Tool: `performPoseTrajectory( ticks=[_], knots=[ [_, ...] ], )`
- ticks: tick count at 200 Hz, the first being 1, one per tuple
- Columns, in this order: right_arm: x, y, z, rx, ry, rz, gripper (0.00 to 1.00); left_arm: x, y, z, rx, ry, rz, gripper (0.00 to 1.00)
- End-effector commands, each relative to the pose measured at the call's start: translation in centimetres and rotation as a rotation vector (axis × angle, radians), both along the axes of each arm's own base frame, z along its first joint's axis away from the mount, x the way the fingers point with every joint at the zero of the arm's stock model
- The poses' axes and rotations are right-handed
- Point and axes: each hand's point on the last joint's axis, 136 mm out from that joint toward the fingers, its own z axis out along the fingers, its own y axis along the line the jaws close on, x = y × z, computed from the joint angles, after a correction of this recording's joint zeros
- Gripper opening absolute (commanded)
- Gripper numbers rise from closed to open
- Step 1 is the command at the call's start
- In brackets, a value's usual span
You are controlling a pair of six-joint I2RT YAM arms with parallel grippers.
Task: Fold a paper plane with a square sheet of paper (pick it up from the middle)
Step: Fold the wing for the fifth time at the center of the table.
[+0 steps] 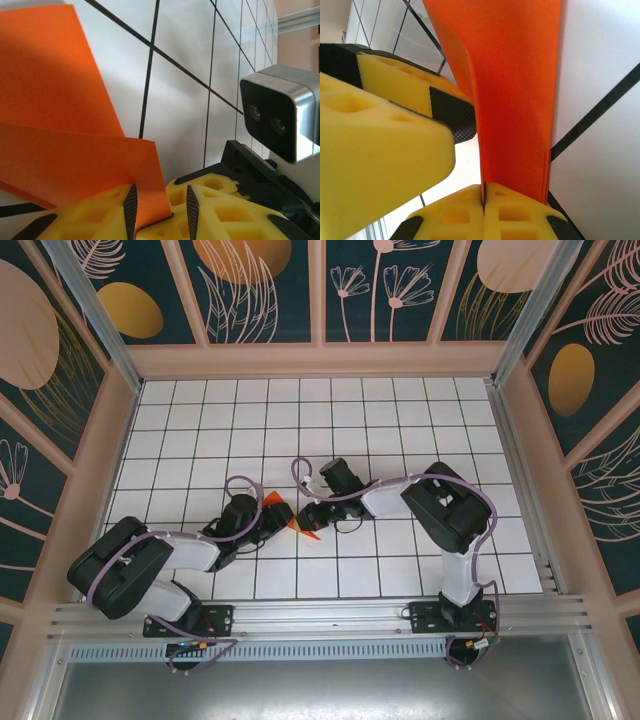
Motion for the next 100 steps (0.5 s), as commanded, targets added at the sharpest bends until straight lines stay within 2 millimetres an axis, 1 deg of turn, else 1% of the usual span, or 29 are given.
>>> performPoseTrajectory(
  ticks=[1,11,47,67,86,100],
  knots=[
    [0.1,-0.1,-0.3,-0.017,0.012,0.015,0.0,-0.1,0.3,-0.8,0.005,0.018,0.018,0.35],
    [0.1,-0.2,-0.3,-0.022,0.006,0.017,0.0,-0.1,0.4,-1.0,0.008,0.024,0.02,0.34],
    [-0.1,-0.3,0.5,-0.022,-0.031,0.047,0.11,-0.1,0.4,-1.5,0.019,0.04,0.022,0.34],
    [-0.4,-0.6,1.4,-0.006,-0.084,0.082,0.15,-0.1,0.6,-1.8,0.032,0.051,0.029,0.34],
    [-0.4,-1.0,2.4,0.002,-0.145,0.103,0.22,-0.1,0.7,-2.2,0.047,0.066,0.033,0.34],
    [-0.3,-1.3,2.6,-0.012,-0.185,0.11,0.26,-0.1,0.7,-2.5,0.054,0.077,0.036,0.34]
  ],
)
